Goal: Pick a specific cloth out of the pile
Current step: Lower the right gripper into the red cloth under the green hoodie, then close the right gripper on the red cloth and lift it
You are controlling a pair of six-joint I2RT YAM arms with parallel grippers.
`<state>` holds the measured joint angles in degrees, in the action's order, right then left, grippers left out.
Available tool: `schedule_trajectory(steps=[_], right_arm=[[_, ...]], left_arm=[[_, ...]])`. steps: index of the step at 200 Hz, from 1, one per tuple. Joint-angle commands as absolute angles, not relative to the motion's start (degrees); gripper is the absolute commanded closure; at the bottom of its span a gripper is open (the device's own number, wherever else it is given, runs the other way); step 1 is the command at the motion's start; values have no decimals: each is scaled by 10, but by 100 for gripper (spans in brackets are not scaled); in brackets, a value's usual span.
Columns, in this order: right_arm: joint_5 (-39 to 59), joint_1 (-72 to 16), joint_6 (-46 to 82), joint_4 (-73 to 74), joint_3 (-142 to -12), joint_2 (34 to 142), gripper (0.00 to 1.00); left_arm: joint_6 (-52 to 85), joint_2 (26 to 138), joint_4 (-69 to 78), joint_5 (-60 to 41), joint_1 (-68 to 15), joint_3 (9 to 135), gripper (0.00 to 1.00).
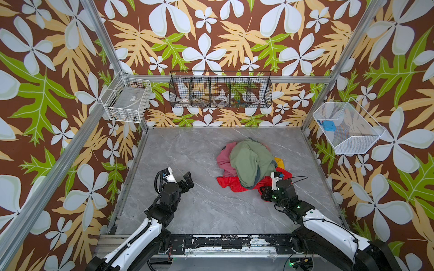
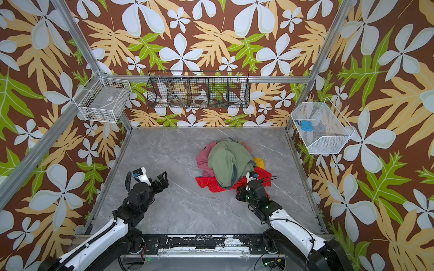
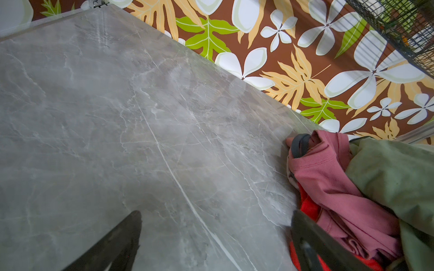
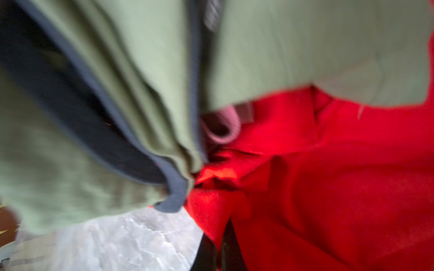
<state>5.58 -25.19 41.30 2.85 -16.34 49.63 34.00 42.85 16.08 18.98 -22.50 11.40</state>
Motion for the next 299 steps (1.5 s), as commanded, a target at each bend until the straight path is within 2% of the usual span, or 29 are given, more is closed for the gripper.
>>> schedule_trajectory(steps=[1,52,149,169,200,208,225,235,252,263,277,299], right_arm=[[48,-253,403,-6,-187,461,100],[62,-253,377,-87,-269,409,100],[62,-252,331,-148,-394,406,100],[41,-252,319,-182,-382,436,100],[7,-252,330,-164,-290,477,100],[2,-252,332,-156,-273,482,95],[-12,-252,330,-148,-258,482,78],[-16,-252,327,-146,-256,480,59],[-13,-252,326,-137,-252,481,37],[-6,-252,326,-129,-248,489,19],[8,-252,330,-112,-241,505,11],[39,-253,342,-73,-225,533,10]], left_arm=[[343,428,163,183,-227,119,1],[338,445,158,182,-238,131,2],[324,493,159,194,-268,153,3],[326,504,163,196,-271,156,3],[325,514,165,193,-275,158,3],[324,514,165,193,-275,157,3],[320,513,164,194,-276,156,3],[319,515,164,195,-276,155,3],[318,522,166,194,-276,156,3],[318,528,169,194,-276,157,3],[318,536,173,190,-276,159,3],[318,544,177,188,-276,161,3]])
